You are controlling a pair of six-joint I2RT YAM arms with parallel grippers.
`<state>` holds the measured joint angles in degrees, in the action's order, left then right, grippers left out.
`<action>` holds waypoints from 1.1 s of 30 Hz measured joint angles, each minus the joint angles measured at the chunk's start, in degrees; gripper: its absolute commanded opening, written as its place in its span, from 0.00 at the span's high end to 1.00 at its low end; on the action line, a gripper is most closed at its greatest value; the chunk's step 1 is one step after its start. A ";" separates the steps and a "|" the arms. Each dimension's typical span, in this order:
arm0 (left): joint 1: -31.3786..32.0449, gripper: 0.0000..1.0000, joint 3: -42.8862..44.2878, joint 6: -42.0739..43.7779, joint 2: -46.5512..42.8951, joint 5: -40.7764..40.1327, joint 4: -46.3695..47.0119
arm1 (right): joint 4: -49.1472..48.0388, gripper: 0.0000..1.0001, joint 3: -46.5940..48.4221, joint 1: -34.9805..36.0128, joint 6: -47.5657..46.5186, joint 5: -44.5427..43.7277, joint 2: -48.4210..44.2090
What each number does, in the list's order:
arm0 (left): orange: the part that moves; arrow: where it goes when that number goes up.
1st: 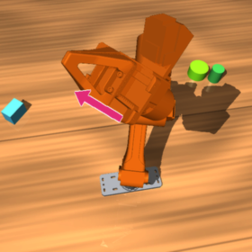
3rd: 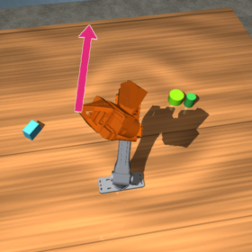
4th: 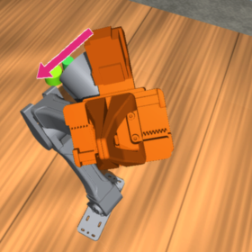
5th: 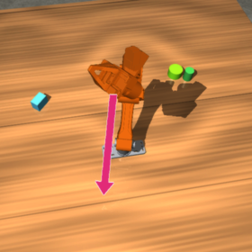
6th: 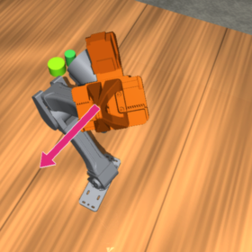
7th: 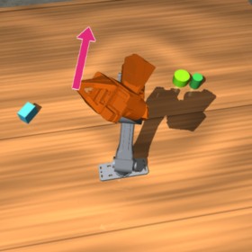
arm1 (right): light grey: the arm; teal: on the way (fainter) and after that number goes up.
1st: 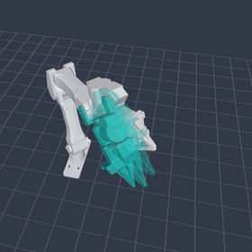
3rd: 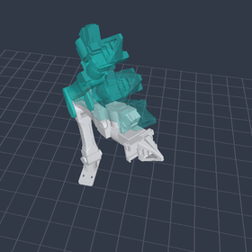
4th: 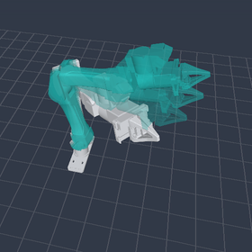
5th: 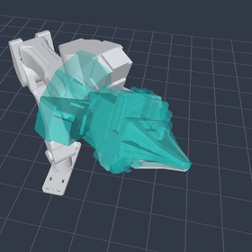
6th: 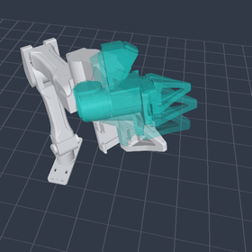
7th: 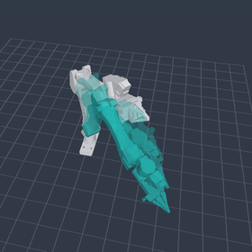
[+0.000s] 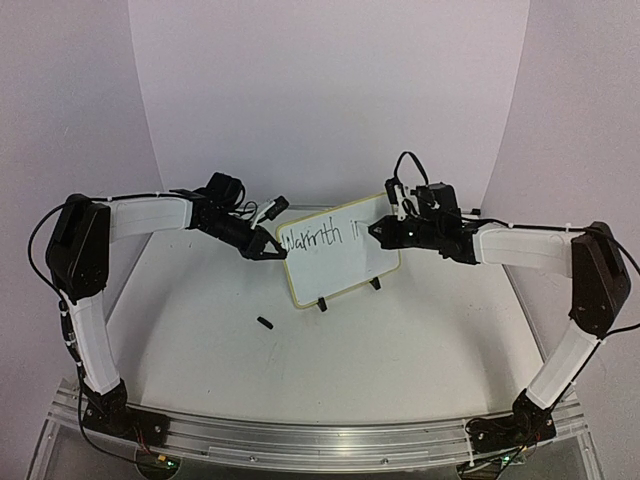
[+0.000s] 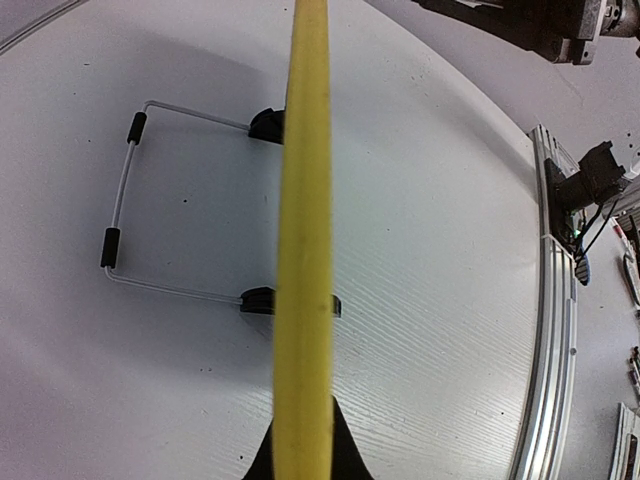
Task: Write a sentence on the whiteboard
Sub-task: Write on the whiteboard with the whiteboard.
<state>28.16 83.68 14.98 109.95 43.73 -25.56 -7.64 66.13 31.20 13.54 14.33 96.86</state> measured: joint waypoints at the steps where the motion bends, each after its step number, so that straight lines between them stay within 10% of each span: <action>1: 0.00 1.00 0.00 0.00 0.00 0.02 0.02 | 0.00 1.00 0.00 0.00 0.00 -0.10 0.00; 33: 0.08 1.00 0.00 0.00 0.00 0.02 0.00 | 0.06 1.00 -2.58 0.00 0.34 -3.59 0.00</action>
<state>28.24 83.68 14.98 109.95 43.75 -25.56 -7.58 63.55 31.20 13.88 10.74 96.86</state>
